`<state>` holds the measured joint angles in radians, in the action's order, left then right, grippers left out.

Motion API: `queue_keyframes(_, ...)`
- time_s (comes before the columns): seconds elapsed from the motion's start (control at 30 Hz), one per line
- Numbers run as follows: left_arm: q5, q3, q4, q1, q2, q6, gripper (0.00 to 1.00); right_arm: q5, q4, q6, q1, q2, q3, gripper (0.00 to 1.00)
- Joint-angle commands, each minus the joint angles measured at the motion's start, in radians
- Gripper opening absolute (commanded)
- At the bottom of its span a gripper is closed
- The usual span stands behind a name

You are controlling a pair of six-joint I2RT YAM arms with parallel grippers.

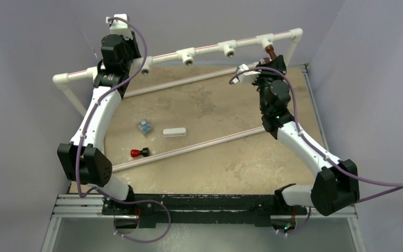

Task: Install the water faucets

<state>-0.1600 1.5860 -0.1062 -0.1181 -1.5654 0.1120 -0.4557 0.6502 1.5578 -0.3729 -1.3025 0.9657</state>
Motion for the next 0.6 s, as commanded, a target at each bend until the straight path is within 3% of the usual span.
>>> queue_keyframes(0.0,0.014,-0.027,-0.108,0.012,-0.010,0.003,0.28,-0.036,0.060,-0.119,-0.004,0.004,0.053,0.29)
queue_keyframes(0.2,0.016,-0.029,-0.110,0.014,-0.008,0.002,0.29,-0.055,0.005,-0.341,-0.003,-0.009,0.086,0.00)
queue_keyframes(0.57,0.017,-0.031,-0.109,0.017,-0.010,0.002,0.29,0.029,-0.146,-1.136,0.031,0.012,0.173,0.00)
